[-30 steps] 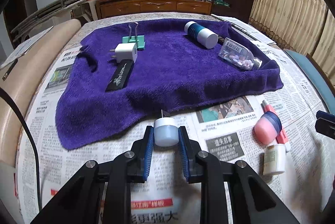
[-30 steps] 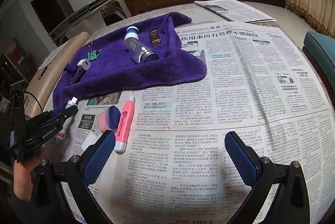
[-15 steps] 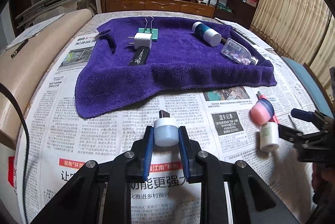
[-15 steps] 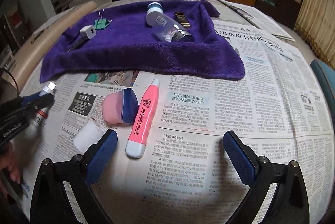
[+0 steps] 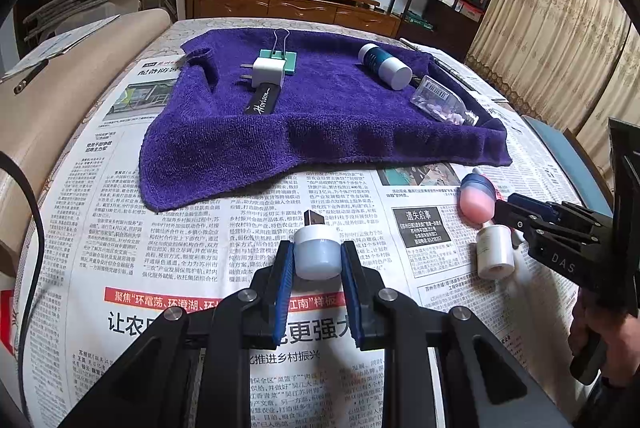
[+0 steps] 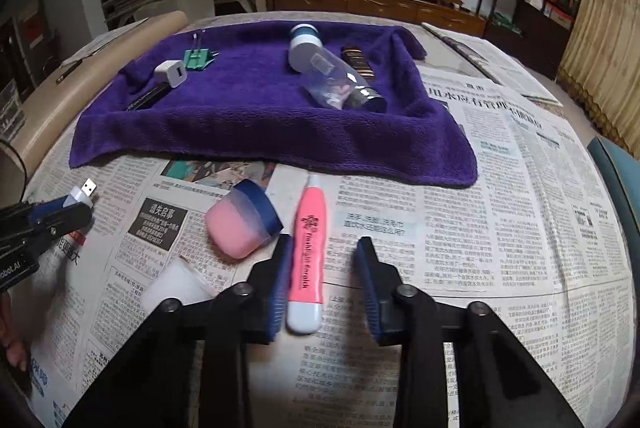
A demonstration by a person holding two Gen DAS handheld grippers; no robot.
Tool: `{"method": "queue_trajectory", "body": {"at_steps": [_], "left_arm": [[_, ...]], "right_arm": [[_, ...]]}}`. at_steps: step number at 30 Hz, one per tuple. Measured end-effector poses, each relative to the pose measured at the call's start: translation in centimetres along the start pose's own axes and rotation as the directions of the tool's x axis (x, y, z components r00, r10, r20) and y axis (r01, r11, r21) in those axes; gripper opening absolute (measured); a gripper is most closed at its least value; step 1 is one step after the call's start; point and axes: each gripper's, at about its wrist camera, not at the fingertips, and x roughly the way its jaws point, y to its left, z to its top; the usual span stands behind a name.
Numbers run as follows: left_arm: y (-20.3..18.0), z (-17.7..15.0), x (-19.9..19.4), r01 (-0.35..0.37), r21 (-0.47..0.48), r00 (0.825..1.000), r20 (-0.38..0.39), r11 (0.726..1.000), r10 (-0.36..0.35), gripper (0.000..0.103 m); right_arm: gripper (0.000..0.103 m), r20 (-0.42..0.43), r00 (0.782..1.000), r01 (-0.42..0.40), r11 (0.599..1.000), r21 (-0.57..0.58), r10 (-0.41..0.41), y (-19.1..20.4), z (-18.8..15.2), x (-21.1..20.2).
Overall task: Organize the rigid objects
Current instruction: 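Grasp the pink highlighter with the right tool, then place the white jar and pink highlighter on the towel with both tools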
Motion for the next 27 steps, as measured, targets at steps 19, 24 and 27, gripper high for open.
{"method": "queue_trajectory", "body": {"at_steps": [19,24,27], "left_arm": [[-0.4,0.4,-1.8,-0.017,0.006,1.000,-0.004,1.000,0.017,0.023],[0.1,0.9,-3.0,-0.018,-0.001,1.000,0.018,1.000,0.018,0.023],[0.3,1.2,-3.3,-0.021,-0.002,1.000,0.024,1.000,0.021,0.022]], "right_arm": [[0.015,-0.001,0.997,-0.077,0.996,0.036,0.077,-1.3,-0.3,-1.6],[0.015,0.016,0.996,-0.084,0.995,0.052,0.083,-2.0,-0.3,-2.7],[0.015,0.019,0.995,-0.102,0.993,0.061,0.101,-2.2,-0.2,-3.0]]}}
